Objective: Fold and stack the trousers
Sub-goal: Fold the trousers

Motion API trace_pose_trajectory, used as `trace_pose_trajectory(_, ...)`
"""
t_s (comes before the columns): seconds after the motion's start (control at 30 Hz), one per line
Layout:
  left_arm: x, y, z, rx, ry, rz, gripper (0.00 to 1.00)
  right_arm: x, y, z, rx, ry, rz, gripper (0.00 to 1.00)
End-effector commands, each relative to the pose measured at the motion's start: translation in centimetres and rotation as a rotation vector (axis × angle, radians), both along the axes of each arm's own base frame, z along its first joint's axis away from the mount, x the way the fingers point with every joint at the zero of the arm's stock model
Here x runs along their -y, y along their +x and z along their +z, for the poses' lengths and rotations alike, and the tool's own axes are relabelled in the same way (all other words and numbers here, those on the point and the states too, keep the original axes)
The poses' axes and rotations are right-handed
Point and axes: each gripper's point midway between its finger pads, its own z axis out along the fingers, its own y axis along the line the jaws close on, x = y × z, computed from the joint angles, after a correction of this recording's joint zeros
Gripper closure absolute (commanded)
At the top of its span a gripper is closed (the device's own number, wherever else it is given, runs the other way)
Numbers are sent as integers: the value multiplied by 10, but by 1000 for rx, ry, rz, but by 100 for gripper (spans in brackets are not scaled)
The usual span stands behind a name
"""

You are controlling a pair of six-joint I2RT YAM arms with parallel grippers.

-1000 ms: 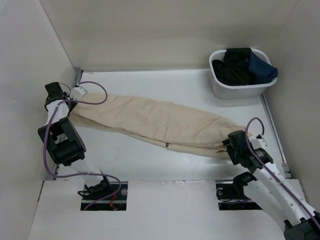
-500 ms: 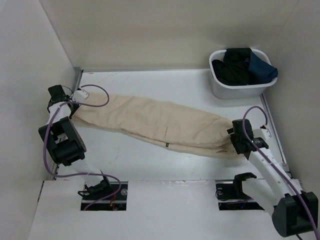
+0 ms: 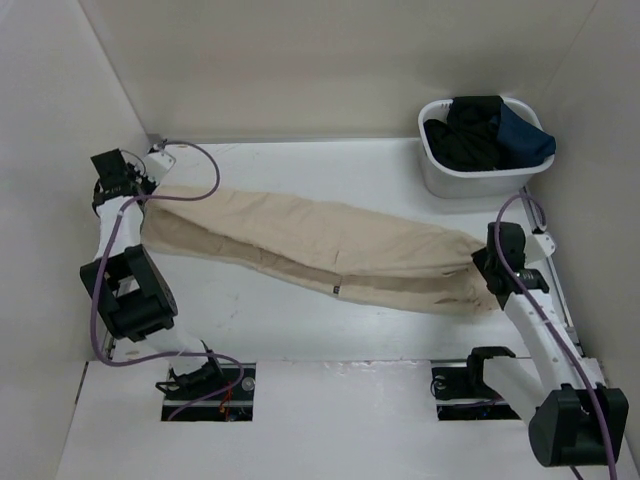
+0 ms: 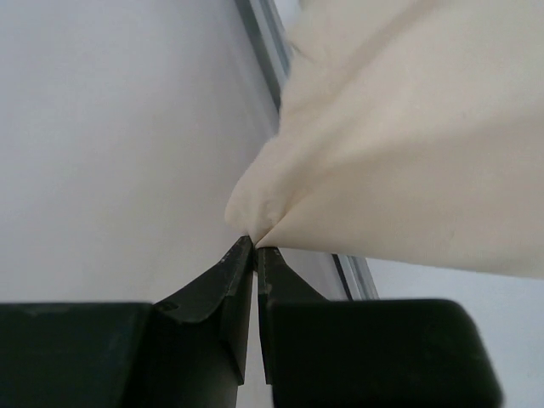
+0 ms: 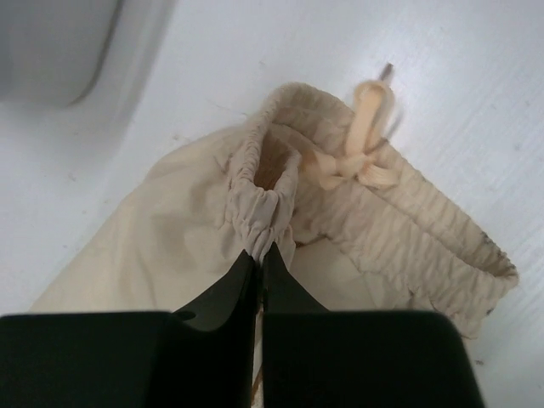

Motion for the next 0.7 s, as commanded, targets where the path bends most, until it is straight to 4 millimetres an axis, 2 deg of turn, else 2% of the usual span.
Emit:
trace_pose_trajectory(0.0,11,60,80,277,-10,-10,97,7,47,70,205,-74,61,100)
trace_pose_trajectory(0.1,16,104,85,310,-60,17,97,19,70,80,202,-86,44,100)
trace_pose_trajectory(0.17,16,127,79,311,-57,44,97,27,84,75,164,-92,29,100)
trace_pose_trajectory(0.27,15,150,67,315,-54,86,97,33,94,68,137,-96,14,100)
trace_pose_trajectory(0.33,11,156,64,325,-68,124,97,36,97,71,153,-94,3,100)
trace_pose_trajectory(0.43,12,159,70,346,-96,135,97,41,103,91,201,-95,-2,100)
trace_pose_trajectory(0.6,17,150,101,383,-69,100,97,37,122,136,273,-116,95,100)
trace_pose_trajectory(0.67,19,145,107,389,-60,86,96,34,124,135,260,-115,123,100)
